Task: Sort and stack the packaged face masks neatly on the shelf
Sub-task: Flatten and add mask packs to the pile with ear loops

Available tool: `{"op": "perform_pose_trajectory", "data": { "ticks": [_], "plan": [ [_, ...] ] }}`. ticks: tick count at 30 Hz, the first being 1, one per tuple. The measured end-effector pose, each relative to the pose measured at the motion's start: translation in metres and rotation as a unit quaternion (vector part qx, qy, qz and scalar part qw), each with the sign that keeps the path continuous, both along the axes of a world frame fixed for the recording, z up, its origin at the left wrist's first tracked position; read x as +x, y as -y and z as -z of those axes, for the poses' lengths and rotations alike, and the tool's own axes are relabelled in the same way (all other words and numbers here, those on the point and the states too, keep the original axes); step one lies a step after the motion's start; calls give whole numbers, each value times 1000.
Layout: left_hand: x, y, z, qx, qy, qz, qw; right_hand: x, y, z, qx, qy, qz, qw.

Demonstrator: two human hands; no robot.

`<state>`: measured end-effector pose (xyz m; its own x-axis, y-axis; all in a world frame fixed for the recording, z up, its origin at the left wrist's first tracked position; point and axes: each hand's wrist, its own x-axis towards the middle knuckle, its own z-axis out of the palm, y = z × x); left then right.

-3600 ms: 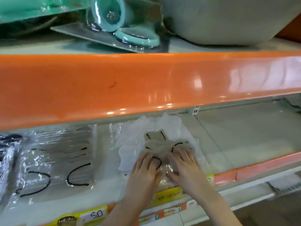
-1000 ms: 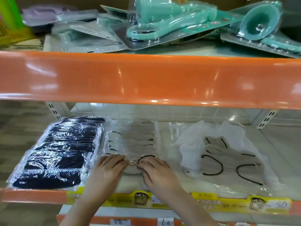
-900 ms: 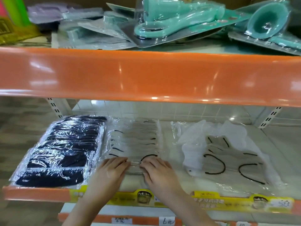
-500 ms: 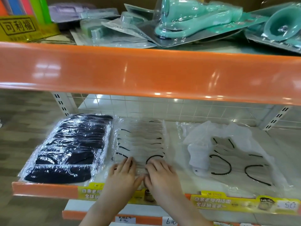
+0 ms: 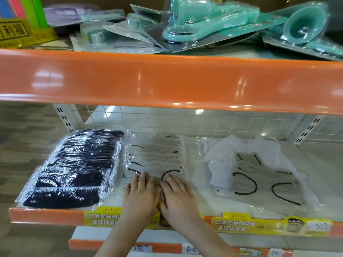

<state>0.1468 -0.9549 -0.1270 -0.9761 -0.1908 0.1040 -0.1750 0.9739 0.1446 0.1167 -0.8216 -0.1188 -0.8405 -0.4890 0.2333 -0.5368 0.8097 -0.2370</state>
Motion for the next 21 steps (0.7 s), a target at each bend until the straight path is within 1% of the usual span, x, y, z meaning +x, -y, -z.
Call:
{"op": "perform_pose_trajectory", "data": {
  "ticks": [4, 7, 11, 13, 17, 21],
  "plan": [
    [3, -12, -12, -5, -7, -6, 1000, -4, -11, -7, -48, -20, -14, 999],
    [-2, -31, -22, -15, -55, 23, 998, -10, -34, -15, -77, -50, 21, 996],
    [-14, -67, -29, 4, -124, 80, 989, -20, -78, -20, -55, -60, 83, 993],
    [-20, -88, -28, 15, -148, 108, 983, -24, -104, -17, -64, -68, 111, 989],
    [-33, -133, -20, 28, -175, 153, 972, -25, -154, -15, -81, -103, 142, 981],
    [-49, -175, -15, 33, -195, 196, 961, -29, -198, -13, -62, -106, 157, 980]
  ]
}}
